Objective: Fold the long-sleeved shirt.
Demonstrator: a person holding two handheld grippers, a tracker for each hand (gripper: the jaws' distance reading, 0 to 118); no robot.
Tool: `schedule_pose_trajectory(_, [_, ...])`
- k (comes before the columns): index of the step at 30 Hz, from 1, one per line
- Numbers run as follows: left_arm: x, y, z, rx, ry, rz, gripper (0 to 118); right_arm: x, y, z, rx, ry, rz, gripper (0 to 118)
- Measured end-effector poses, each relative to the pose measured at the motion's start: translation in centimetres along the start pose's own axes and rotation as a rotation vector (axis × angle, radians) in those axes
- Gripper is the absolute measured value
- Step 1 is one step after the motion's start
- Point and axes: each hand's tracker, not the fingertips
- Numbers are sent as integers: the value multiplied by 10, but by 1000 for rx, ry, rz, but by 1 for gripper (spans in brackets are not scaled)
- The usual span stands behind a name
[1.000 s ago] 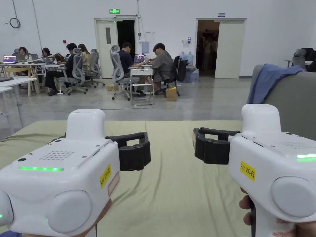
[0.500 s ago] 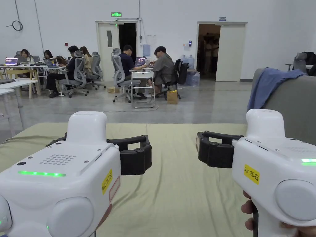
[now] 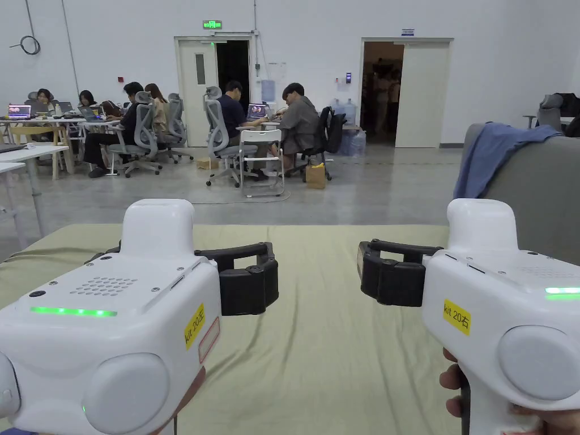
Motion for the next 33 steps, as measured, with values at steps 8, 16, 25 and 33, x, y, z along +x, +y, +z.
schedule_pose_trajectory(8, [3, 0, 0, 1, -3, -7, 118, -1, 0, 1, -2, 4, -1, 118])
schedule_pose_trajectory(16, [3, -1, 1, -5, 0, -8, 118, 0, 0, 4, 2, 26, 23, 118])
schedule_pose_trajectory(25, [4, 0, 1, -4, -4, -4, 118, 0, 3, 7, 13, 23, 29, 118])
schedule_pose_trajectory(33, [4, 1, 2, -2, -5, -6, 118, 1, 3, 6, 8, 17, 24, 118])
